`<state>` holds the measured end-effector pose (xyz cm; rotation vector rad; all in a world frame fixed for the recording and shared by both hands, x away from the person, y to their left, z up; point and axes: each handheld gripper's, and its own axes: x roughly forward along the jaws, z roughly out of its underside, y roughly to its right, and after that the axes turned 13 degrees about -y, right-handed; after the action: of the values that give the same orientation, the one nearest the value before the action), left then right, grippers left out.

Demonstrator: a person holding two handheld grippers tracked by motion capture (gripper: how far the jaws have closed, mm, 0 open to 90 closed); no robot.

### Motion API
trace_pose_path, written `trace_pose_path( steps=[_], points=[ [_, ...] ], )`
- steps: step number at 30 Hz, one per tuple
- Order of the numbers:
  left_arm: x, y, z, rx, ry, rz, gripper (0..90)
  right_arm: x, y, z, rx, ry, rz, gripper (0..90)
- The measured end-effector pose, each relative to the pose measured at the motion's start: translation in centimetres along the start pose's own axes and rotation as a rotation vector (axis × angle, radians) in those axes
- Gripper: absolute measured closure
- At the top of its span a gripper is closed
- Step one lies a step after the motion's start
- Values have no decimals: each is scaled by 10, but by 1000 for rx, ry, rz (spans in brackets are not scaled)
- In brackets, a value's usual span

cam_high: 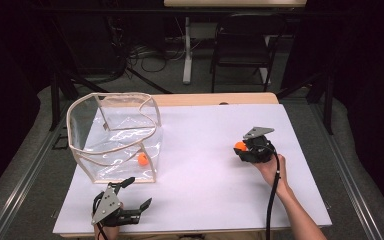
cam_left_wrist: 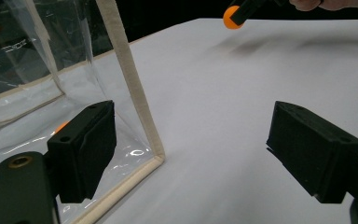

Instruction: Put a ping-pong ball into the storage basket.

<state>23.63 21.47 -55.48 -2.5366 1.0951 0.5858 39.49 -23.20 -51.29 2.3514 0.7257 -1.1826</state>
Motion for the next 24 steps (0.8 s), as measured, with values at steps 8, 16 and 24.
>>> trace_pose_path(
  steps=[8, 16, 24],
  points=[
    [-1, -1, 0, -2, 0, 0, 157, -3, -7, -3, -23, 2, -6, 507],
    [0, 0, 0, -2, 0, 1, 157, -6, -13, -5, -45, 5, -10, 507],
    [0, 0, 0, -2, 1, 2, 157, -9, -18, -7, -57, 2, -18, 507]
  ],
)
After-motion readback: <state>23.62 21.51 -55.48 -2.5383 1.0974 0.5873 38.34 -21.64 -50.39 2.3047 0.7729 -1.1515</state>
